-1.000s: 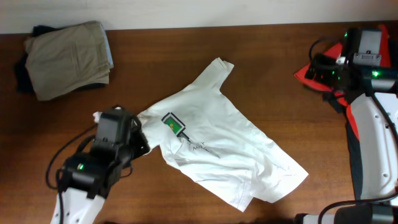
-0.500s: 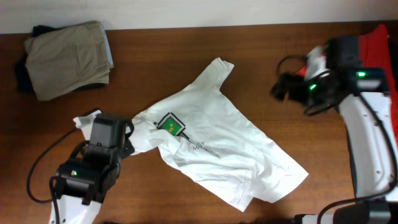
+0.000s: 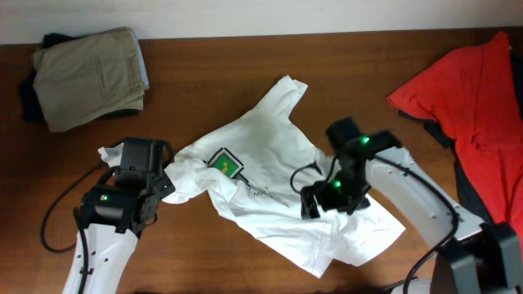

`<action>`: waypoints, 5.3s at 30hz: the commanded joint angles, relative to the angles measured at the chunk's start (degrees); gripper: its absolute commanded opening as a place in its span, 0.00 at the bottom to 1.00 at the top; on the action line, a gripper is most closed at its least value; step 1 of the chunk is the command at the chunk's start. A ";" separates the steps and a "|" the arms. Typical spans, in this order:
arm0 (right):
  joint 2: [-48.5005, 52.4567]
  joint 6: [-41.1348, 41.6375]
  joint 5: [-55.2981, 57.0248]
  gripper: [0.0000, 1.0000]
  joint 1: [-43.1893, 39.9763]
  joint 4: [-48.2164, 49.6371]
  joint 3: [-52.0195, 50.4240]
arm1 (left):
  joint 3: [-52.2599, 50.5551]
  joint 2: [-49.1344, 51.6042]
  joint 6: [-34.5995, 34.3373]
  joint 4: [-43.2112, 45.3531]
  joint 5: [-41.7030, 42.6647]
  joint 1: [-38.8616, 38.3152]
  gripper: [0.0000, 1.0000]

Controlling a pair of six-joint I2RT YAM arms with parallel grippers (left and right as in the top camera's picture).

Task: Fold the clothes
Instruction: 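Grasp the right side of the T-shirt with the right gripper, then lift the T-shirt with both grippers, shake and lay it flat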

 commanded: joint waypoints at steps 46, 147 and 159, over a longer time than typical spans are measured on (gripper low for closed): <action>0.20 9.40 1.27 0.45 0.85 21.51 -18.03 | 0.48 0.31 -0.74 0.48 0.92 0.26 0.01; 27.50 16.79 34.58 0.99 -17.59 -6.25 77.05 | 76.37 50.29 20.74 -4.57 0.42 0.13 0.99; 16.72 20.37 32.79 0.99 -17.59 -21.81 77.02 | 76.37 35.28 16.50 -29.38 7.10 0.13 0.99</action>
